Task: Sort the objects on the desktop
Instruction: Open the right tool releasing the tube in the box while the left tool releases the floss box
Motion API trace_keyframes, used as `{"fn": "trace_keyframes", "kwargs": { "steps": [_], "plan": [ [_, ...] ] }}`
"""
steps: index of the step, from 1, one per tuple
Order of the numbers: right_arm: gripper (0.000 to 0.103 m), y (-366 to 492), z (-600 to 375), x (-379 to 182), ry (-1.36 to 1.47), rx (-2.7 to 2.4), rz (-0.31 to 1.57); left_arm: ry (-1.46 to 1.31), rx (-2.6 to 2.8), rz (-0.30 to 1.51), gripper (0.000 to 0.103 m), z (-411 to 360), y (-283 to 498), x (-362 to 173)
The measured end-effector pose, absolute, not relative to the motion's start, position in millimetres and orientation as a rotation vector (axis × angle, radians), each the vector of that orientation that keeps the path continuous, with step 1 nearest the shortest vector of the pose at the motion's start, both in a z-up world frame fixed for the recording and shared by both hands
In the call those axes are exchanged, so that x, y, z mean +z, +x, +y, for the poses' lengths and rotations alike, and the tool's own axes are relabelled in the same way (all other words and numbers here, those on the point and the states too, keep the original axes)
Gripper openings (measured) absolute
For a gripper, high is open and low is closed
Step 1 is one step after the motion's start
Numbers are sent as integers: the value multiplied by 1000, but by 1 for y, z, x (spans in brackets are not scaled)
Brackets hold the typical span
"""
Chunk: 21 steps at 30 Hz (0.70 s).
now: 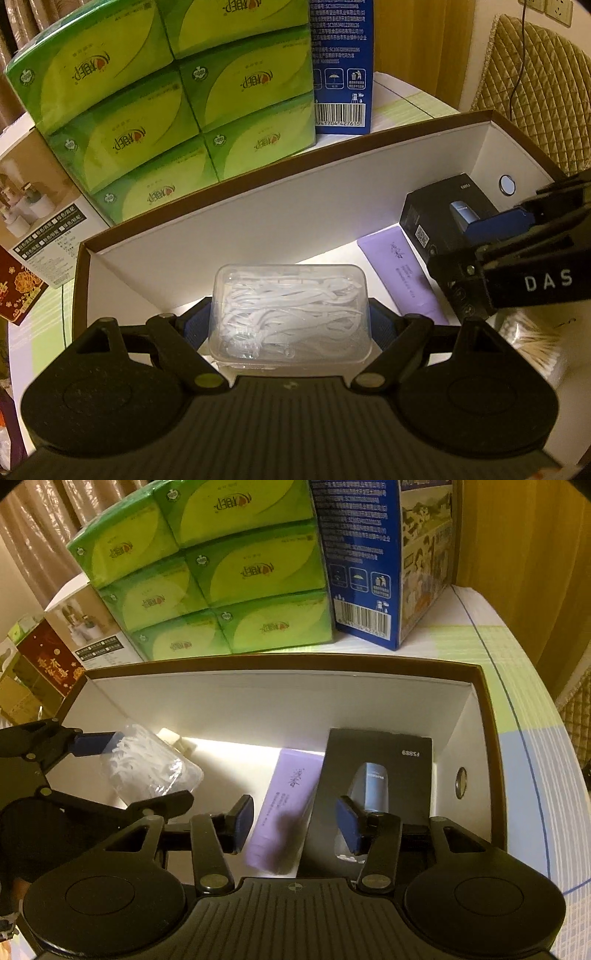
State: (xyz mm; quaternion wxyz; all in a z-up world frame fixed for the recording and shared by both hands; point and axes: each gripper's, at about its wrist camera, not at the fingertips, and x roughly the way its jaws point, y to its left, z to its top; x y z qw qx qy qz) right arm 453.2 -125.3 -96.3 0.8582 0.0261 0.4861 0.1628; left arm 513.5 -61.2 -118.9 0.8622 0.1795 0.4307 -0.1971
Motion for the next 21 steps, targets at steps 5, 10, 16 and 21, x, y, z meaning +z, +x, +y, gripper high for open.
{"fn": "trace_keyframes", "kwargs": {
  "steps": [5,10,16,21],
  "plan": [
    [53,451,-129,-92,56,336,1009,384,-425,905,83,-69,517,-120],
    [62,449,-130,-87,49,337,993,401,-433,897,83,-77,519,-121],
    [73,445,-132,-82,57,356,980,405,-431,891,87,-75,518,-119],
    [79,438,-130,-77,34,382,965,390,-402,901,87,-65,517,-112]
  ]
}}
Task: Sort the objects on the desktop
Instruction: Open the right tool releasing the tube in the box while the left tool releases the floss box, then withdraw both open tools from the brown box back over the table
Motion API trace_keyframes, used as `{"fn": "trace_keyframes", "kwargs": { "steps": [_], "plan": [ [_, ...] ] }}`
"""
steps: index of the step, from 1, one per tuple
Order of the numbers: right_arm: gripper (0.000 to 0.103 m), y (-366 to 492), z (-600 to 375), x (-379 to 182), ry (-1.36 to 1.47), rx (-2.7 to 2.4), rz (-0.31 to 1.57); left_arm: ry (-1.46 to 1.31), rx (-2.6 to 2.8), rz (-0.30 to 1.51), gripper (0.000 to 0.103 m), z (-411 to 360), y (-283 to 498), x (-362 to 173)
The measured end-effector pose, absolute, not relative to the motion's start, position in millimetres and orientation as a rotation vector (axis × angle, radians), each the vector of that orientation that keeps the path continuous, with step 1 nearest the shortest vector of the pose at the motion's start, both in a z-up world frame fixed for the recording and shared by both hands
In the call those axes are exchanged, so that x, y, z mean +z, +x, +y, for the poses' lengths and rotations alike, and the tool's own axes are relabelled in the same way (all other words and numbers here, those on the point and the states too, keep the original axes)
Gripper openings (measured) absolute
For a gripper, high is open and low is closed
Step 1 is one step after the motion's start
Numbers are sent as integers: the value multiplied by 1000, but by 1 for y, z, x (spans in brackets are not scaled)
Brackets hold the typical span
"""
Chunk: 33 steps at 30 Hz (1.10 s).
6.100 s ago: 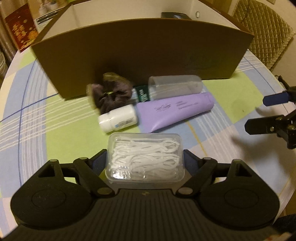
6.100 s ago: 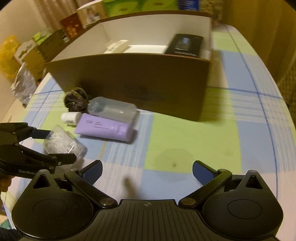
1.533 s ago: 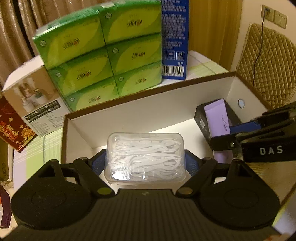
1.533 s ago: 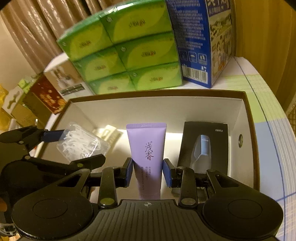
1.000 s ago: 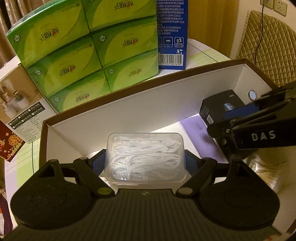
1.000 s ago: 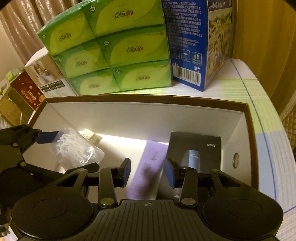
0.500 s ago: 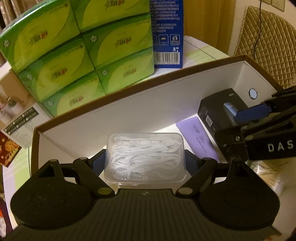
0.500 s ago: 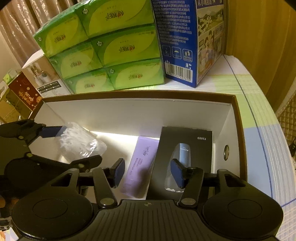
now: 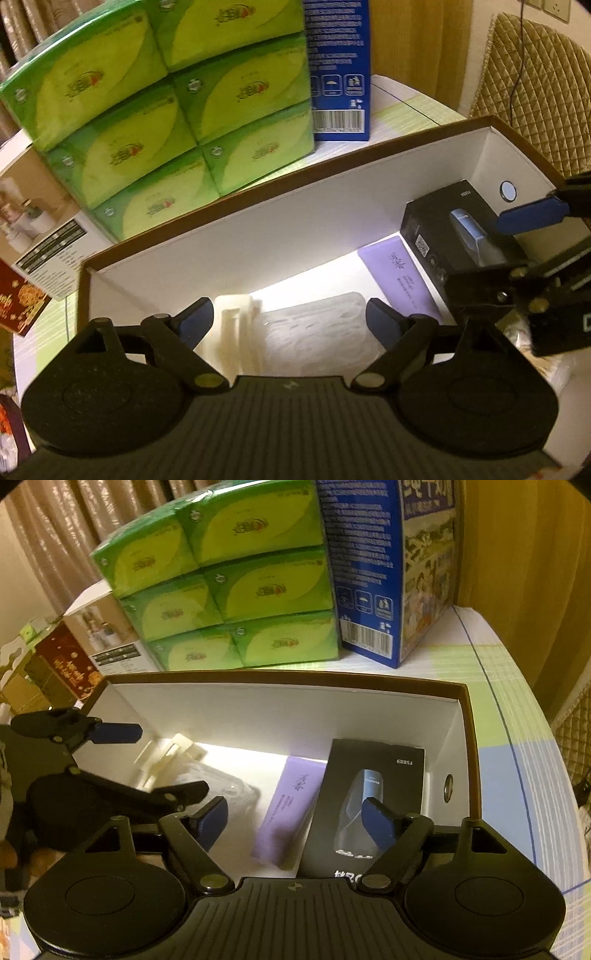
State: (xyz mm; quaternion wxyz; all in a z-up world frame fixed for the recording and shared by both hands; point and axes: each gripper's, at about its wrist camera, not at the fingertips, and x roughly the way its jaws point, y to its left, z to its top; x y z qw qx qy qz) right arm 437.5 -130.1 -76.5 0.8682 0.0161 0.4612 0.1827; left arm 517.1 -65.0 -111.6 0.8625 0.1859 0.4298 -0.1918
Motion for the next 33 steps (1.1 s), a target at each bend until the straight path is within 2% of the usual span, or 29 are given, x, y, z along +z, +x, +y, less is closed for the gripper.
{"fn": "trace_keyframes", "kwargs": {
  "steps": [7,9,21,33],
  "plan": [
    [87,421,-130,-67,-2,406,947,371,-351,922,91,-48,503,-98],
    [92,416,-132,-65,-11,405,941,351,-339,924,91,-43,498,-93],
    [101,376,-136,-48,-30,398,906,266,-278,913,93,-18,458,-63],
    [101,335,-140,-31,-7,381,889,229,-244,881,94,-4,412,-35]
  ]
}}
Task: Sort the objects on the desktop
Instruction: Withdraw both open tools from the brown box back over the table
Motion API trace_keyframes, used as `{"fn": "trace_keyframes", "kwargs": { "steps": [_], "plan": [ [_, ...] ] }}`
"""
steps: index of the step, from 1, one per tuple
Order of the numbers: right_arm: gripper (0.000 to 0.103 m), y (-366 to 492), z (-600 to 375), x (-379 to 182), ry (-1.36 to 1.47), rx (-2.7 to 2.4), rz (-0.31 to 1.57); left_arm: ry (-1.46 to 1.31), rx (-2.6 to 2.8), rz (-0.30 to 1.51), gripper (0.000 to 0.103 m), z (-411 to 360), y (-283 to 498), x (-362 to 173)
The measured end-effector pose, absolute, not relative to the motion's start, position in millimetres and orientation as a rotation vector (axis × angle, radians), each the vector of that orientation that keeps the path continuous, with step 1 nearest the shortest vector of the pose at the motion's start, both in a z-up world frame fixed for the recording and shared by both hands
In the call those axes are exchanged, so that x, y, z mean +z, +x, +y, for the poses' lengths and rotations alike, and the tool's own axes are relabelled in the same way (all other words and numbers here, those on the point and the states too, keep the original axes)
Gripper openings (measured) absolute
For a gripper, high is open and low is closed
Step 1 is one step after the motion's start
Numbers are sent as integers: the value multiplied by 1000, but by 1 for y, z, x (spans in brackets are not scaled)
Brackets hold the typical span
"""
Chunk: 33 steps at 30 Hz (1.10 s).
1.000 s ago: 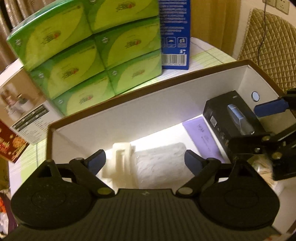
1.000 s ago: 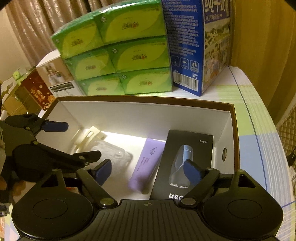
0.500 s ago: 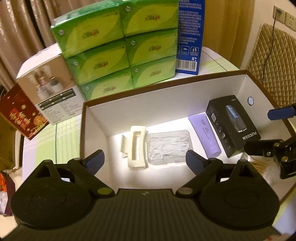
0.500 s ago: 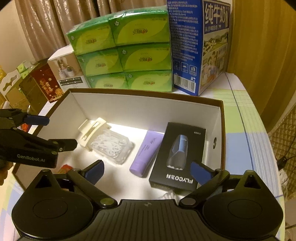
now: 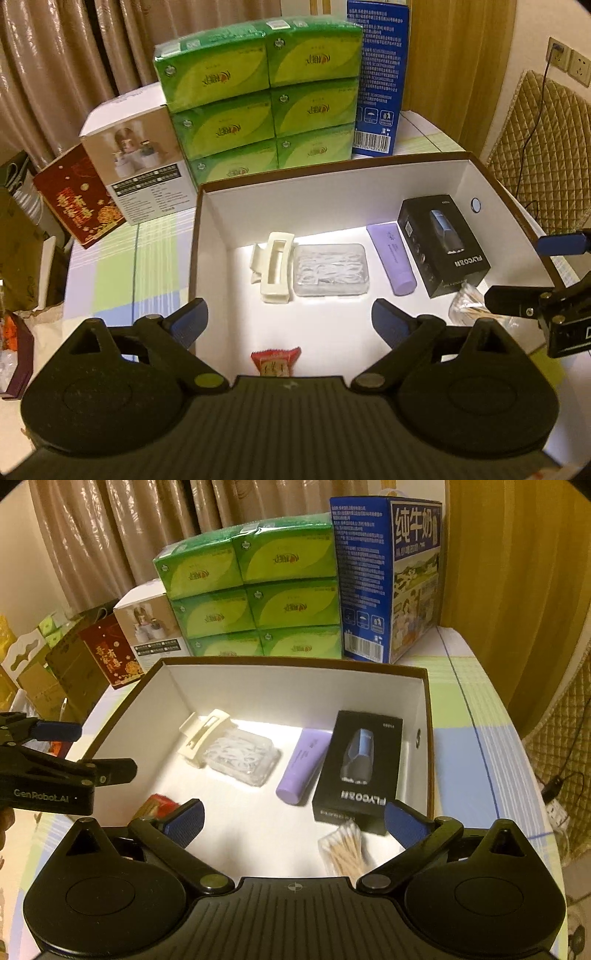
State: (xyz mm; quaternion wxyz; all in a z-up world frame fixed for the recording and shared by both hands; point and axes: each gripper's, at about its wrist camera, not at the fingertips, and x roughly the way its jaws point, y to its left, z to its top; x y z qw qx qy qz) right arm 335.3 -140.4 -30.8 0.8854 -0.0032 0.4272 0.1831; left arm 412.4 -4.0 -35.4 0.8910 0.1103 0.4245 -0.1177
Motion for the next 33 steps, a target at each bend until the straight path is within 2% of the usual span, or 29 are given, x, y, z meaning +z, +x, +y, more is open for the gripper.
{"fn": "trace_keyframes", "kwargs": {
  "steps": [33],
  "plan": [
    [101,205,-147,-1,-22,401,868,172,-192,848,94,14,266,-4]
  ]
}}
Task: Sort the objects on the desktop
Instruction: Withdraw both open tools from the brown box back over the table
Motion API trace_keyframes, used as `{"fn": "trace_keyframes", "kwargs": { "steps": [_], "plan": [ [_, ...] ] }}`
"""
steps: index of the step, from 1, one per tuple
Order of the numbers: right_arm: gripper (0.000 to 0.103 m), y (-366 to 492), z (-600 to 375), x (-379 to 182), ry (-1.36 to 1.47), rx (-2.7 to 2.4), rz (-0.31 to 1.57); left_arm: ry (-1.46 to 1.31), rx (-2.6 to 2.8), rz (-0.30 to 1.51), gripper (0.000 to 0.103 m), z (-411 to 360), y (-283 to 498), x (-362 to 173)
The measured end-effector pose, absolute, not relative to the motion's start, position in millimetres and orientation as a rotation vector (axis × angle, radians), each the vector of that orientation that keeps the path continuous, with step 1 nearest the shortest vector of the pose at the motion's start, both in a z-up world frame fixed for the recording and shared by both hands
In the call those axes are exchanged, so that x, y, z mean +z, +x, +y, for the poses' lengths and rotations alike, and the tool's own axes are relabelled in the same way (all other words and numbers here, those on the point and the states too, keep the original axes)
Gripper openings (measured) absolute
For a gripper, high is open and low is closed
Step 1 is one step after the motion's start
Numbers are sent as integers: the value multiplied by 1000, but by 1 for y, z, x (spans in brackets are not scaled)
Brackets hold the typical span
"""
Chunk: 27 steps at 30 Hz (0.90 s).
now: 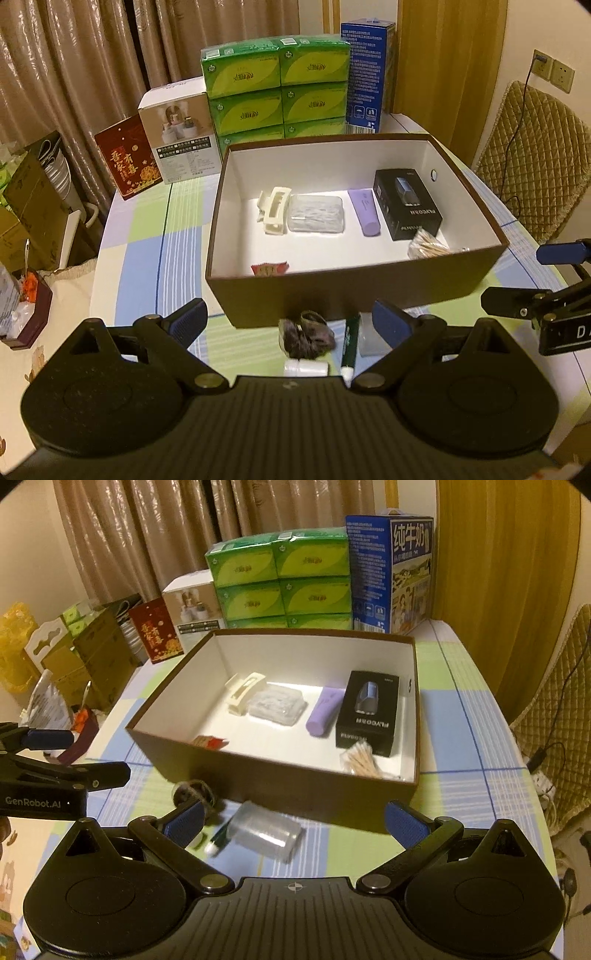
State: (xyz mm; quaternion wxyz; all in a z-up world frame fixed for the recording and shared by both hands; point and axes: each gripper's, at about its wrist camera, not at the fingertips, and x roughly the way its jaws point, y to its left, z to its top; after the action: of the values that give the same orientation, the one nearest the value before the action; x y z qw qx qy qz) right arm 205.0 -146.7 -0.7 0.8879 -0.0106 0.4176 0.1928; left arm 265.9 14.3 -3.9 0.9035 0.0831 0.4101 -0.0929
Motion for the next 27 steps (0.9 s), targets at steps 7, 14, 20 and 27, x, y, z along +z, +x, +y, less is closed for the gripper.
{"fn": "trace_keyframes", "kwargs": {
  "steps": [7,14,20,27],
  "plan": [
    [101,183,-150,-3,-32,411,873,169,-191,847,94,13,243,-3],
    [101,167,-148,-9,-46,430,891,178,-178,853,94,13,224,-6],
    [101,157,-149,-16,-51,439,906,167,-168,875,94,15,213,-12],
    [101,151,-151,-27,-39,444,934,160,-153,912,94,18,204,-24]
  ]
}}
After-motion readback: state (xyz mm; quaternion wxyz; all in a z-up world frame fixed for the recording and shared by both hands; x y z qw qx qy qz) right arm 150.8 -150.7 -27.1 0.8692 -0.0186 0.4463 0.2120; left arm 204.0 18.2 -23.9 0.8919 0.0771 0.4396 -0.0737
